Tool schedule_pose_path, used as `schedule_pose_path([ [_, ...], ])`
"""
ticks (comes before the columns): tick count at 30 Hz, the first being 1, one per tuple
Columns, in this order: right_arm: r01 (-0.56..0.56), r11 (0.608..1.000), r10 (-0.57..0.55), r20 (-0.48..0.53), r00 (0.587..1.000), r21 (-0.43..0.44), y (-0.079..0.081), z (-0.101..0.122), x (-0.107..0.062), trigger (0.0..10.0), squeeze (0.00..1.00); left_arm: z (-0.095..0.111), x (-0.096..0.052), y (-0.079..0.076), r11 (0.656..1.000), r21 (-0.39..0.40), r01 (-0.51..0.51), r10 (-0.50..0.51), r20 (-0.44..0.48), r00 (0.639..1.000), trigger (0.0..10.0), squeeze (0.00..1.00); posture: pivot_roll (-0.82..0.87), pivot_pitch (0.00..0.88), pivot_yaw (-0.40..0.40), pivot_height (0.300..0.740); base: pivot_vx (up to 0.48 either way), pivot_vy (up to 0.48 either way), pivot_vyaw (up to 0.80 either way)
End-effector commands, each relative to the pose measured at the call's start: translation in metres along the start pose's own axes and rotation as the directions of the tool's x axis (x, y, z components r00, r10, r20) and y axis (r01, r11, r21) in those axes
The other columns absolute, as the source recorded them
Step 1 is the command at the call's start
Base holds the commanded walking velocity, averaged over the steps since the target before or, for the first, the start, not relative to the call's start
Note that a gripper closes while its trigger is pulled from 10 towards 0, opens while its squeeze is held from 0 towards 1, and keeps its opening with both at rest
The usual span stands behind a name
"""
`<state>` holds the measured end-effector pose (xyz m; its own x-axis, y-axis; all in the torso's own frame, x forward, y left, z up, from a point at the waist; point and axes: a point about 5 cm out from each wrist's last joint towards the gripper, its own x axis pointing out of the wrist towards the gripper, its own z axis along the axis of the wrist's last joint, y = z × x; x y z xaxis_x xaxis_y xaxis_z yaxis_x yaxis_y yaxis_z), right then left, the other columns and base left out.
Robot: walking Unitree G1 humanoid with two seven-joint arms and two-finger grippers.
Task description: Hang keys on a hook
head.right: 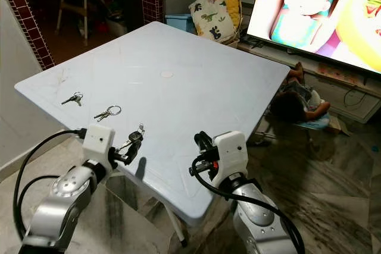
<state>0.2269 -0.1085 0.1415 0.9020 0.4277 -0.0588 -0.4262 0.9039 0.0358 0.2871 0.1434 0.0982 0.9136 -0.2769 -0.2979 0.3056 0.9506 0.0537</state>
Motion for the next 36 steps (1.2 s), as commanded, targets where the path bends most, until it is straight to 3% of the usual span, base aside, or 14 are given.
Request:
schedule_pose_path([
  [1,-0.016,1.0,0.016,0.019,1.0,0.002,0.002,0.007,0.0,10.0,0.0,-0.003,0.008,0.0,1.0,0.012,0.024,-0.024,-0.043,0.999,10.0,0.0,0.02,0.009,-0.043,0.74,0.0,0.0,0.0],
  [3,-0.037,0.999,0.038,0.019,0.999,-0.012,0.005,0.01,-0.001,10.0,0.0,0.0,0.018,0.005,0.999,0.02,0.03,-0.029,-0.054,0.998,10.0,0.0,0.01,0.013,-0.041,0.74,0.0,0.0,0.0],
  [9,-0.065,0.997,0.065,0.0,0.998,-0.043,0.006,0.009,-0.012,10.0,0.0,0.005,0.027,0.011,1.0,0.011,0.029,-0.028,-0.058,0.998,10.0,0.0,-0.02,0.023,-0.034,0.74,0.0,0.0,0.0],
  [17,-0.062,0.998,0.062,-0.008,0.998,-0.032,0.006,0.011,-0.015,10.0,0.0,0.0,0.032,0.0,0.995,0.014,0.099,-0.098,-0.094,0.991,10.0,0.0,-0.02,0.029,-0.03,0.74,0.0,0.0,0.0],
  [18,-0.084,0.996,0.084,-0.013,0.996,-0.02,0.008,0.011,-0.015,10.0,0.0,-0.002,0.034,-0.001,0.994,0.006,0.111,-0.11,-0.099,0.989,0.6,0.0,-0.02,0.031,-0.03,0.74,0.0,0.0,0.0],
  [19,-0.097,0.995,0.097,-0.016,0.995,-0.012,0.01,0.011,-0.015,10.0,0.0,-0.002,0.034,-0.001,0.993,0.011,0.116,-0.114,-0.1,0.988,0.0,0.0,-0.02,0.031,-0.03,0.74,0.0,0.0,0.0],
  [23,-0.136,0.991,0.137,-0.022,0.99,0.011,0.015,0.011,-0.016,10.0,0.0,-0.004,0.034,-0.002,0.993,0.018,0.119,-0.116,-0.102,0.988,0.0,0.0,-0.02,0.031,-0.029,0.74,0.0,0.0,0.0],
  [24,-0.142,0.99,0.142,-0.021,0.99,0.019,0.016,0.012,-0.016,10.0,0.0,-0.004,0.035,-0.002,0.993,0.02,0.117,-0.114,-0.099,0.988,0.8,0.0,-0.02,0.031,-0.029,0.74,0.0,0.0,0.0],
  [28,-0.146,0.989,0.146,-0.018,0.989,0.023,0.017,0.013,-0.016,10.0,0.0,-0.004,0.035,-0.001,0.993,0.027,0.113,-0.11,-0.094,0.99,1.4,0.0,-0.02,0.031,-0.028,0.74,0.0,0.0,0.0],
  [29,-0.147,0.989,0.148,-0.018,0.989,0.024,0.017,0.013,-0.015,10.0,0.0,-0.005,0.036,-0.001,0.993,0.031,0.115,-0.112,-0.094,0.989,3.9,0.0,-0.02,0.028,-0.029,0.74,0.0,0.0,0.0],
  [33,-0.151,0.988,0.151,-0.019,0.988,0.025,0.017,0.014,-0.014,10.0,0.0,-0.005,0.036,-0.002,0.993,0.035,0.117,-0.113,-0.092,0.989,3.6,0.0,-0.02,0.026,-0.031,0.74,0.0,0.0,0.0],
  [34,-0.153,0.988,0.153,-0.019,0.988,0.023,0.016,0.014,-0.014,10.0,0.0,-0.005,0.037,-0.002,0.992,0.043,0.118,-0.113,-0.092,0.989,5.6,0.0,-0.01,0.024,-0.032,0.74,0.0,0.0,0.0],
  [35,-0.153,0.988,0.154,-0.02,0.988,0.022,0.016,0.014,-0.014,10.0,0.0,-0.005,0.037,-0.002,0.992,0.045,0.118,-0.114,-0.091,0.989,8.4,0.0,-0.01,0.024,-0.032,0.74,0.0,0.0,0.0],
  [36,-0.153,0.988,0.154,-0.02,0.988,0.022,0.016,0.014,-0.014,10.0,0.0,-0.005,0.037,-0.002,0.992,0.045,0.118,-0.114,-0.091,0.989,8.7,0.0,-0.01,0.024,-0.032,0.74,0.0,0.0,0.0],
])
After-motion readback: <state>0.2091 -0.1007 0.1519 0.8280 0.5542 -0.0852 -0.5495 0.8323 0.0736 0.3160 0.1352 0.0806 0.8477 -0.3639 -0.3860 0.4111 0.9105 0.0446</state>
